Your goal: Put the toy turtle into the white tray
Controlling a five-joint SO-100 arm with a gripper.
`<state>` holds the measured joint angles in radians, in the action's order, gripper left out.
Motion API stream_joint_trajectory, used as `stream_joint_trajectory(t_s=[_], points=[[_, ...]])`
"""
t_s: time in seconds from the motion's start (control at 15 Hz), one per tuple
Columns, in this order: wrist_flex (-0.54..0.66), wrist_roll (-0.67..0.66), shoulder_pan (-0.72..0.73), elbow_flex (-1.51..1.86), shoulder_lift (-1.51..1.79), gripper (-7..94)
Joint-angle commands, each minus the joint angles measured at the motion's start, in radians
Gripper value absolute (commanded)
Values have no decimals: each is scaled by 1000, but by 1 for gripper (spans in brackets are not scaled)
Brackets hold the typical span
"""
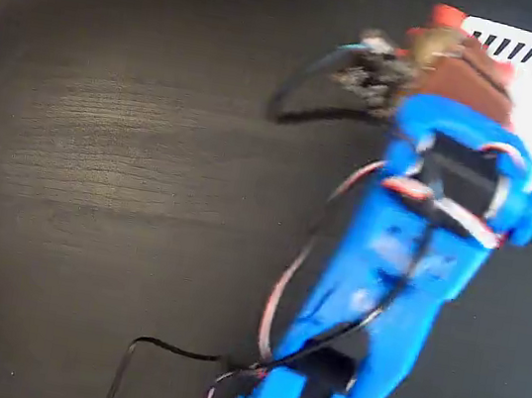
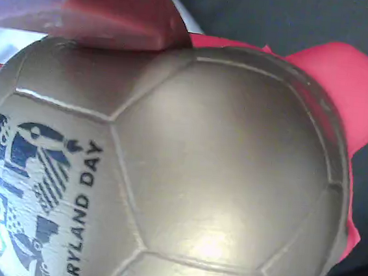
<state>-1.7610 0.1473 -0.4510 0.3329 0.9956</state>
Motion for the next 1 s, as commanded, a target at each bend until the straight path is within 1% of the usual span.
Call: stream_joint_trajectory(t_s=[0.0, 0.2, 0.4, 0.67, 0.8, 0.87, 0.93], points=[[-18, 20, -64, -120, -2, 0], [-18, 63, -138, -255, -94, 0], [-14, 72, -187, -394, -215, 0], [-8, 64, -207, -471, -328, 0], [2, 74, -215, -468, -334, 0], [5, 72, -215, -469, -337, 1], [12, 69, -216, -471, -339, 9]])
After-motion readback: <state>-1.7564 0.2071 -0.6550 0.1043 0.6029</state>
